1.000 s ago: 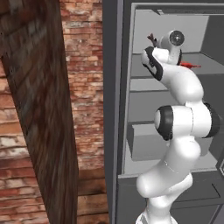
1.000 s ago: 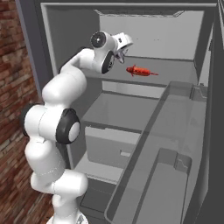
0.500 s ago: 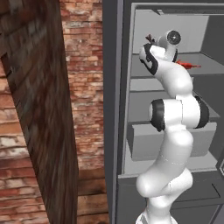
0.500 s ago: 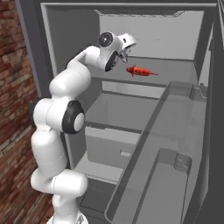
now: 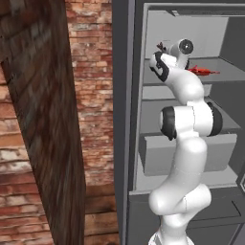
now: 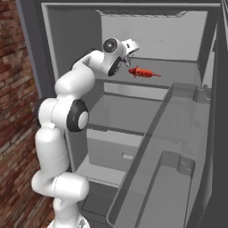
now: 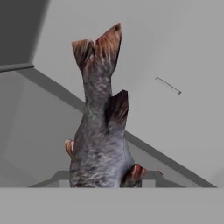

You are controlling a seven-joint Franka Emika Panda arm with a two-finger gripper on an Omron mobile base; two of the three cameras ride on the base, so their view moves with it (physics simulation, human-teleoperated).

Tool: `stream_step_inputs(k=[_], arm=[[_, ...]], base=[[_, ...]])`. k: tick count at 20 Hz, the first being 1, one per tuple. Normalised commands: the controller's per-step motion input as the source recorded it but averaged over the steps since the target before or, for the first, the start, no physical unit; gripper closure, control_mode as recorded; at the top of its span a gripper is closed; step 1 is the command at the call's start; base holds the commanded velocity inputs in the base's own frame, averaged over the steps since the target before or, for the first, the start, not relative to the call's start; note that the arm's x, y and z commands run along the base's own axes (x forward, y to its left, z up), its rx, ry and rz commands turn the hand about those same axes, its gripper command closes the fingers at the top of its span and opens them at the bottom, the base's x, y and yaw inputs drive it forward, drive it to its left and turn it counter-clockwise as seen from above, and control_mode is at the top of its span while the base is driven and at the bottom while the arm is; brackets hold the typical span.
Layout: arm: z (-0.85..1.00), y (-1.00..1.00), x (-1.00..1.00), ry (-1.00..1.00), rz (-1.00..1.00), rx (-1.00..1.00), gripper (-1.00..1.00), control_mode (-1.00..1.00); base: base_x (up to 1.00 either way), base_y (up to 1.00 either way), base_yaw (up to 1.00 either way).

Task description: Place the fish on the counter behind the older fish on the same shelf of the fridge to maintain FIFO order. Close the fridge door when finished.

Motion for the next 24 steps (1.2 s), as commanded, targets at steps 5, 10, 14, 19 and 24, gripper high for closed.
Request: stream_step_inputs(k=[5,10,14,19,24], arm=[[-0.29,0.07,0.29,0.00,0.00,0.00,-1.00,-1.00],[-0.29,0.13,0.01,0.00,0.00,0.00,-1.00,-1.00],[-0.18,0.21,0.00,0.00,0.00,0.00,-1.00,-1.00],[0.02,0.29,-0.01,0.00,0.00,0.00,-1.00,-1.00],[0.12,0.32,0.04,0.00,0.00,0.00,-1.00,-1.00]], base=[[0.00,0.00,0.00],[0.00,0.00,0.00],[0.00,0.00,0.00],[0.00,0.00,0.00],[0.00,0.00,0.00]])
